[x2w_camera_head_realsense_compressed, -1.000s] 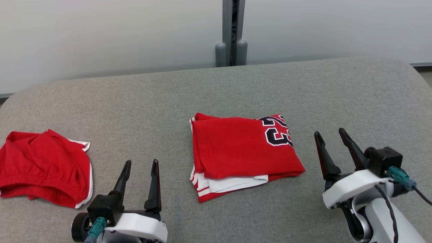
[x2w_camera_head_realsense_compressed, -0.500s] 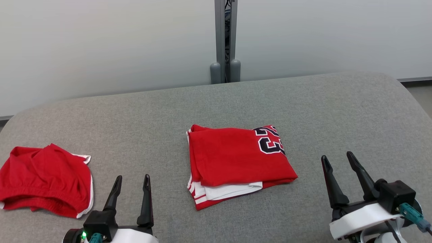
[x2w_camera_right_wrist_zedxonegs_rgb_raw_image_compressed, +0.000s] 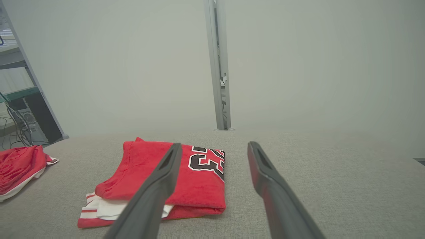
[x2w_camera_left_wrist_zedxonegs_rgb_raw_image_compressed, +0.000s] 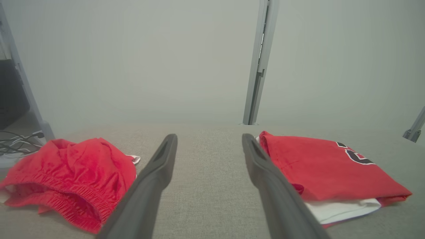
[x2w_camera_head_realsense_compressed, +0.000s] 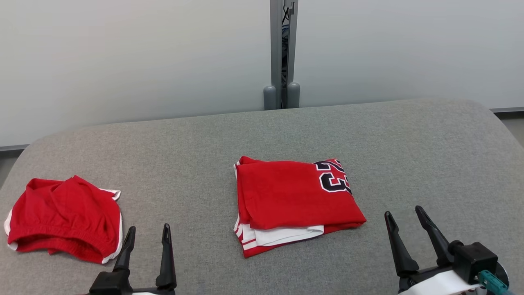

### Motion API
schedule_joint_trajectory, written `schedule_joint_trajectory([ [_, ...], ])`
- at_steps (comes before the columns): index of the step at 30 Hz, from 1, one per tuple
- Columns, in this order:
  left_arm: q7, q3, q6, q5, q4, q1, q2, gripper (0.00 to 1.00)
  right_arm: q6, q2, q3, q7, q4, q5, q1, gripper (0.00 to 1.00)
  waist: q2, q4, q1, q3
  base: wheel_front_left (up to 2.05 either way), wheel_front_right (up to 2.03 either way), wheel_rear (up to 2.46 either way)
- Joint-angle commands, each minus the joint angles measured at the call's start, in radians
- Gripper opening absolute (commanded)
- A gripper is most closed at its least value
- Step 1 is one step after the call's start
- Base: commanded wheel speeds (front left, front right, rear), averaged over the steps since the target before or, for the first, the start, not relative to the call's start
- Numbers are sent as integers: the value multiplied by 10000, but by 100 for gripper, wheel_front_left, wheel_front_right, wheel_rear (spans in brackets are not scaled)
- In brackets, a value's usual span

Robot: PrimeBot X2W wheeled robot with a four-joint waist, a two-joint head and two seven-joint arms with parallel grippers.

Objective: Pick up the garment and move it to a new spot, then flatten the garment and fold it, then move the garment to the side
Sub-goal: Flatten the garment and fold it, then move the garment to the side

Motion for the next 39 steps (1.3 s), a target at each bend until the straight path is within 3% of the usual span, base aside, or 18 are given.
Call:
schedule_joint_trajectory([
  [1, -40, 79, -33, 122, -78, 77, 34, 100, 1, -19, -21, -22, -70, -84, 103, 100, 0, 34, 0, 7, 0, 0, 0],
  [18, -40, 48, -60, 58, 50, 84, 37, 100, 3, 154, -215, -21, 168, 258, 54, 100, 0, 130, 0, 42, 0, 0, 0],
  [24, -40, -49, -62, -91, 96, -146, 39, 100, 1, 90, 223, -20, 1456, 2163, -701, 100, 0, 178, 0, 202, 0, 0, 0],
  [31, -40, -343, -222, 56, 331, -474, 39, 100, 3, -408, 1340, 84, 4114, 4239, -2426, 100, 0, 551, 0, 570, 0, 0, 0],
  [39, -40, -701, -273, 79, 365, -1120, 39, 100, 3, -1130, 2527, 140, 5915, 5388, -4343, 100, 0, 1070, 0, 1425, 0, 0, 0],
])
